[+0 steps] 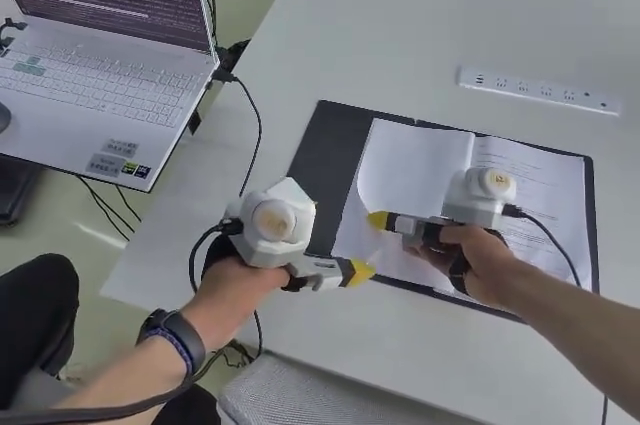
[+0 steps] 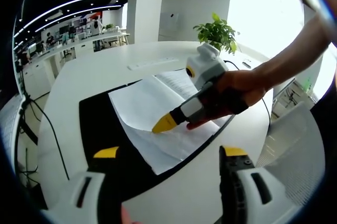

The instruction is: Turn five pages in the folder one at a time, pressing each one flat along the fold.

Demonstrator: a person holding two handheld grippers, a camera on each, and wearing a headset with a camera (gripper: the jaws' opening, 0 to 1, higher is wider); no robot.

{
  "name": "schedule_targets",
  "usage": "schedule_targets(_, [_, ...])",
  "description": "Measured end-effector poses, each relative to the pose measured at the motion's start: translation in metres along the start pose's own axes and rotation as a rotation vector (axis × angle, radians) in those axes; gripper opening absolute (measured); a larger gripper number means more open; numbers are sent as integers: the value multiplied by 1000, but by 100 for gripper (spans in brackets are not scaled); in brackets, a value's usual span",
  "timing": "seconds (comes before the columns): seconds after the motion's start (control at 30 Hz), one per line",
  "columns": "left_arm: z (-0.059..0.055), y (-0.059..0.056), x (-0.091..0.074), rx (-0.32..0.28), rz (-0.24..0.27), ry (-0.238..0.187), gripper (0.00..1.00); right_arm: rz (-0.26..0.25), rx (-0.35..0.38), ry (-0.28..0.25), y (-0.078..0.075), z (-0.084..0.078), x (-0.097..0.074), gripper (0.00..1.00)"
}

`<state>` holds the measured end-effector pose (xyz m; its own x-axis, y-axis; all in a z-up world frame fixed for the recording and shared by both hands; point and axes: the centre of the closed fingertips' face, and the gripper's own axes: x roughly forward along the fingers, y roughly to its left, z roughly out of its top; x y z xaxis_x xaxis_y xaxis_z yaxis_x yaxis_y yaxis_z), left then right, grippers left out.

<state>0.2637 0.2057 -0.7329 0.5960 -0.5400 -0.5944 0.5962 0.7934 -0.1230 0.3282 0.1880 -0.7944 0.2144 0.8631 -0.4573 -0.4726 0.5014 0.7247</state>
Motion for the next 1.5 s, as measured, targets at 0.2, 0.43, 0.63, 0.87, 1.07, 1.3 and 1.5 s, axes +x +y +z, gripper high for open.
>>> schedule_targets(0.2, [2, -3, 5, 3, -12, 1, 74, 20, -14, -7, 10, 4, -10, 10])
schedule_targets(0.43, [6, -2, 13, 6, -10, 4, 69, 20, -71, -31, 11, 14, -33, 17])
schedule_targets(0.63, [7, -3, 22, 17, -20, 8, 63, -2, -101, -70, 10, 23, -60, 19])
schedule_targets(0.87, [15, 0, 34, 24, -21, -3, 51, -40, -109, -113, 13, 22, -95, 18])
schedule_targets(1.07, [8, 5, 51, 30, -18, 21, 44, -59, -102, -130, 9, 16, -115, 18])
schedule_targets(1.3, [-17, 13, 70, 23, 0, 83, 37, -81, -84, -139, -1, 13, -131, 18])
schedule_targets(1.5, [-35, 17, 78, 6, 7, 114, 35, -94, -68, -135, -15, 13, -138, 16])
